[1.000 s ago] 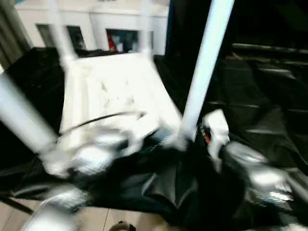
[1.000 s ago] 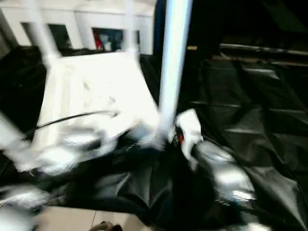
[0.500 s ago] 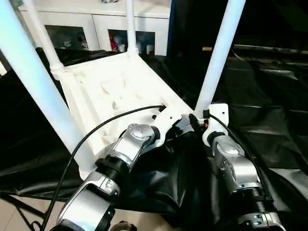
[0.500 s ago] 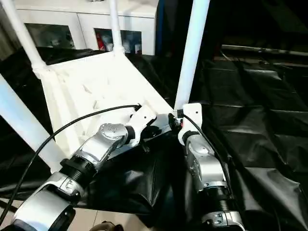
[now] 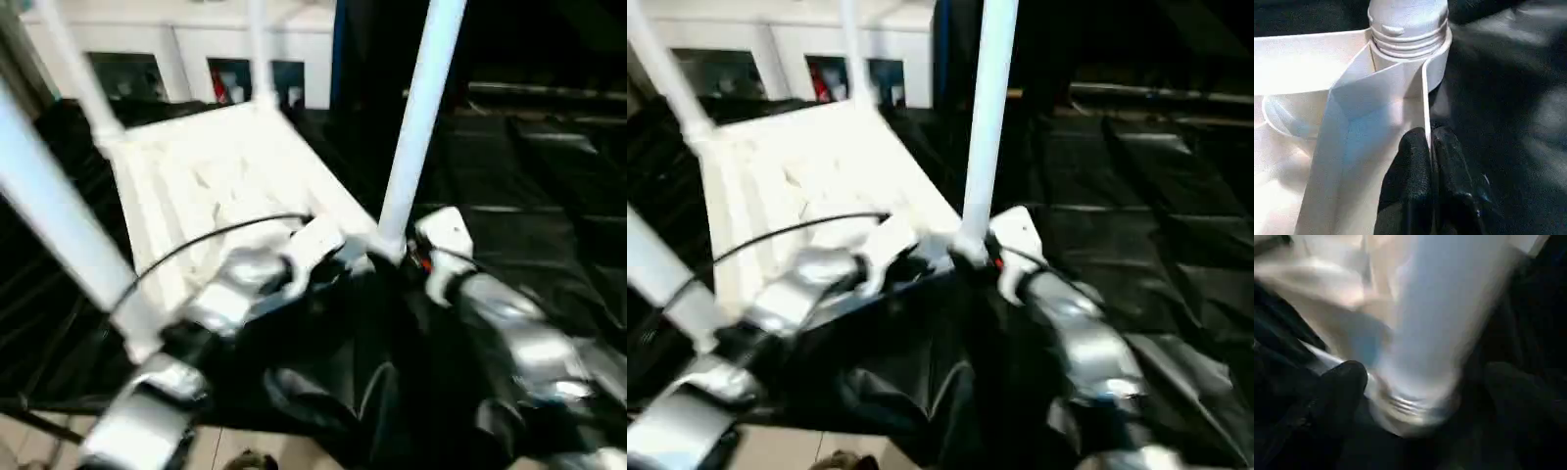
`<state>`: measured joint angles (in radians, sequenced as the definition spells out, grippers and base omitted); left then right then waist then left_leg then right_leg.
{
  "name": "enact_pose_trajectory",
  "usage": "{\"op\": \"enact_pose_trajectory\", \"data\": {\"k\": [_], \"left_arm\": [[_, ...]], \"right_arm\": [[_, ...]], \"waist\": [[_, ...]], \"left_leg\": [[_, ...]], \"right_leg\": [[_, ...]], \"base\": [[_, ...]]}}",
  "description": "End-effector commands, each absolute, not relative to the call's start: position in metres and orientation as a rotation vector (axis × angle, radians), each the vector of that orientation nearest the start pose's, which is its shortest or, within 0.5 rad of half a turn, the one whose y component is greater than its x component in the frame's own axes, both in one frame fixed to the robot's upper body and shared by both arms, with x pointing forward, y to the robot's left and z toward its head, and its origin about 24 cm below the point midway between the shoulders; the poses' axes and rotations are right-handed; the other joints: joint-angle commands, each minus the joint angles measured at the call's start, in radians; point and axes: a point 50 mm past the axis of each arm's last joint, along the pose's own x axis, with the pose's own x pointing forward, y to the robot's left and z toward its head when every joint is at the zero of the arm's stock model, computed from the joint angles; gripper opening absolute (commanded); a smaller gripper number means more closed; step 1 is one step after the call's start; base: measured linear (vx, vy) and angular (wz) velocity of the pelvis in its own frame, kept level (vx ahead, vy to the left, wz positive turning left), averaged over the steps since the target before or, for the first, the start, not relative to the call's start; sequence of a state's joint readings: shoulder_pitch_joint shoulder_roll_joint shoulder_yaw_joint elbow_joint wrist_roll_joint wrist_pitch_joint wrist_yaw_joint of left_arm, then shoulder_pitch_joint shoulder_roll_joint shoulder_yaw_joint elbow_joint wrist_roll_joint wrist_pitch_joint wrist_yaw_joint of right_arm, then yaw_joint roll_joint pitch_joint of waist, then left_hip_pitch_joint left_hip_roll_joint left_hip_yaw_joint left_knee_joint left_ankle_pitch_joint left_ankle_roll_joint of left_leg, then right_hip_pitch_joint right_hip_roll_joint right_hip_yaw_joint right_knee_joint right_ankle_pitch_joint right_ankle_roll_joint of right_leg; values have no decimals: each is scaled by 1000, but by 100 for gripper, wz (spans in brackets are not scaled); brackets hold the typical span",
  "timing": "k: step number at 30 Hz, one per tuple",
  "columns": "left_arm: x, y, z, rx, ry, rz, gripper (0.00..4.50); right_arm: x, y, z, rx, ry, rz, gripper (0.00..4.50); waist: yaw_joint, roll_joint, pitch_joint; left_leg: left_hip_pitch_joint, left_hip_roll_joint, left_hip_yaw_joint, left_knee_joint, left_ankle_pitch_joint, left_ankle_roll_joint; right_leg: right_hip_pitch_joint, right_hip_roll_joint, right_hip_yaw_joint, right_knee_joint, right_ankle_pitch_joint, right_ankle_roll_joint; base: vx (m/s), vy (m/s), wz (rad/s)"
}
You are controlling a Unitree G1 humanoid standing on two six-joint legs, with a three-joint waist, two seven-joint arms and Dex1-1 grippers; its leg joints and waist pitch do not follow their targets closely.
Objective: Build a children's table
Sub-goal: Rotate leg to tighten
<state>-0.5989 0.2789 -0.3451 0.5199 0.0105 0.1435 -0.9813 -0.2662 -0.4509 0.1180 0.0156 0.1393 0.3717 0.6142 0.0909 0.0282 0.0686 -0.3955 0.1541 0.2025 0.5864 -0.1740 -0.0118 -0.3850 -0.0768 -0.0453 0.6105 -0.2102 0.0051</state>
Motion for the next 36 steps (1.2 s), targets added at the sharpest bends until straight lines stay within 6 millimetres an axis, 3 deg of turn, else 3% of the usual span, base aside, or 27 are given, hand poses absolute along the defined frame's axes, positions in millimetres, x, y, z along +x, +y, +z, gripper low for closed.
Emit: {"op": "enact_pose_trajectory", "data": {"k": [1, 3, 5, 11, 15, 20, 26, 30, 31, 32, 36], "left_arm": [[314, 84, 62, 428, 309, -1324, 0], [303, 89, 68, 394, 310, -1421, 0], [301, 92, 70, 398, 305, -1431, 0], [298, 97, 72, 398, 308, -1451, 0], [295, 98, 73, 397, 315, -1458, 0], [295, 98, 73, 397, 319, -1460, 0], [295, 98, 72, 398, 326, -1460, 0], [295, 98, 71, 401, 332, -1461, 0], [295, 98, 71, 401, 333, -1462, 0], [295, 97, 70, 402, 334, -1461, 0], [296, 97, 70, 399, 334, -1453, 0]], "right_arm": [[285, -166, 83, -279, 239, 744, 429], [275, -170, 84, -303, 286, 838, 429], [270, -171, 84, -302, 314, 881, 429], [265, -169, 81, -295, 355, 947, 429], [264, -167, 81, -266, 362, 968, 429], [266, -167, 79, -254, 372, 967, 381], [266, -167, 76, -254, 382, 972, 322], [265, -166, 75, -252, 388, 978, 309], [265, -166, 75, -251, 389, 979, 282], [265, -165, 74, -250, 390, 980, 282], [264, -164, 72, -244, 396, 985, 261]], "waist": [[0, -8, -64], [7, -8, -67], [8, -8, -68], [13, -10, -63], [16, -11, -68], [19, -11, -71], [18, -7, -70], [18, -7, -70], [17, -7, -70], [17, -11, -70], [18, -11, -71]], "left_leg": [[30, 85, -40, -68, -170, 74], [29, 92, -43, -67, -145, 81], [29, 90, -41, -64, -127, 93], [30, 89, -41, -67, -176, 63], [30, 88, -40, -63, -151, 65], [27, 85, -39, -57, -103, 89], [30, 86, -40, -58, -131, 75], [30, 86, -40, -57, -140, 67], [29, 85, -40, -57, -138, 67], [29, 85, -39, -57, -134, 68], [28, 85, -39, -55, -116, 78]], "right_leg": [[29, -86, 48, -67, -54, -256], [36, -90, 48, -58, -14, -260], [34, -86, 46, -55, 19, -270], [30, -89, 48, -63, -80, -259], [32, -90, 48, -58, -45, -262], [34, -88, 45, -50, 17, -270], [33, -87, 45, -54, -20, -269], [33, -88, 46, -54, -24, -269], [34, -87, 46, -53, -23, -268], [35, -87, 45, -53, -17, -269], [35, -87, 45, -50, -2, -271]], "base": [[0, 0, 0], [0, 0, 0], [0, 0, 0], [0, 0, 0], [0, 0, 0], [0, 0, 0], [0, 0, 0], [0, 0, 0], [0, 0, 0], [0, 0, 0], [0, 0, 0]]}}
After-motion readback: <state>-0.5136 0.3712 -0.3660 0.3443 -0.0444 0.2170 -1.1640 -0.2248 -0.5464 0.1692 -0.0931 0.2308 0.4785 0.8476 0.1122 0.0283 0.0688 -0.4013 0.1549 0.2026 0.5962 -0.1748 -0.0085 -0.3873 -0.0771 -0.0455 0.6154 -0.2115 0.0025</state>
